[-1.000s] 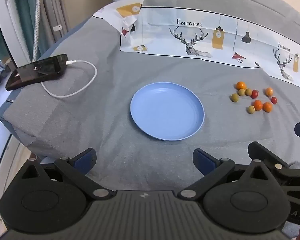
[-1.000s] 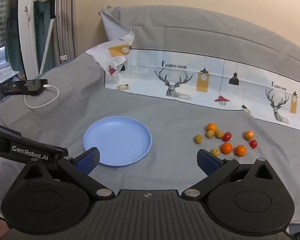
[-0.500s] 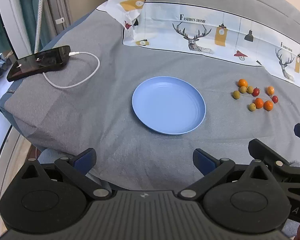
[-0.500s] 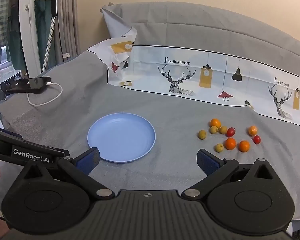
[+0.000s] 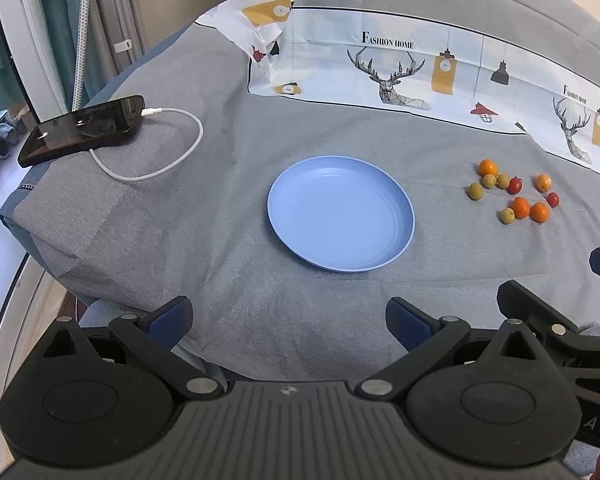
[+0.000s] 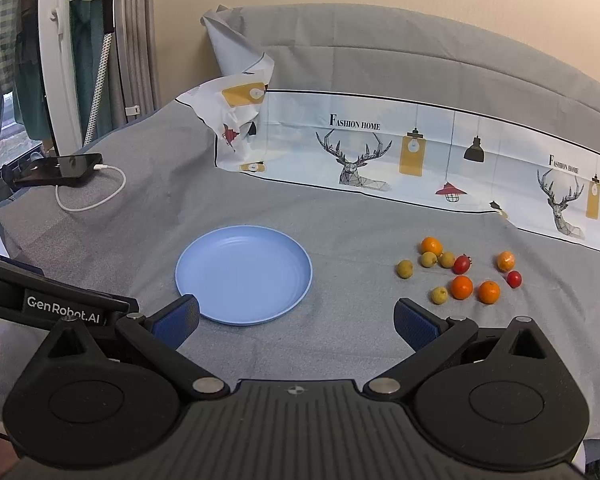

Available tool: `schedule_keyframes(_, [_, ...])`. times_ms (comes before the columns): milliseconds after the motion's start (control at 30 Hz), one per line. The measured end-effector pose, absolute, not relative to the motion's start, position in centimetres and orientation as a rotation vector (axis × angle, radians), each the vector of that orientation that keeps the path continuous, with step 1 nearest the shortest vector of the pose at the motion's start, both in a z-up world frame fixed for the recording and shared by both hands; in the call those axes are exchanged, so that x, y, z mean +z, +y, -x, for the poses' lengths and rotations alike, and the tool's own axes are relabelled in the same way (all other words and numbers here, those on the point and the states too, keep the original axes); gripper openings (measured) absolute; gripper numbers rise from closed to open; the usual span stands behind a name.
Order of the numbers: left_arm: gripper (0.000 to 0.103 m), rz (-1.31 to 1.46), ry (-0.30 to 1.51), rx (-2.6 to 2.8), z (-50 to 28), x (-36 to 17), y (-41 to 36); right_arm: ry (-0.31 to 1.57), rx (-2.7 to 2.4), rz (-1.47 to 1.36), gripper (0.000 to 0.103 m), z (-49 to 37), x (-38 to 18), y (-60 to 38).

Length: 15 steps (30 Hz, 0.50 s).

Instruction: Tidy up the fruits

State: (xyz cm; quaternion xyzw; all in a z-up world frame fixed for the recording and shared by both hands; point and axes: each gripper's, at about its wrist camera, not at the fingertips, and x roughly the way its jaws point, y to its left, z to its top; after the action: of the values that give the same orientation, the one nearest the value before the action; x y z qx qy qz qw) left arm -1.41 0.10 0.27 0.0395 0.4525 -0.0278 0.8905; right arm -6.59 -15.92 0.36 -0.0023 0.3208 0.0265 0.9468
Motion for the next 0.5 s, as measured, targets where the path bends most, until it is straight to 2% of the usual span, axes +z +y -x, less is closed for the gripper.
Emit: schedule_keyframes(500, [0.103,-0.089,0.94,-0.049,1.32,0.22,-0.06,0.65,0.068,0.012,0.103,6.67,0.38,-15.97])
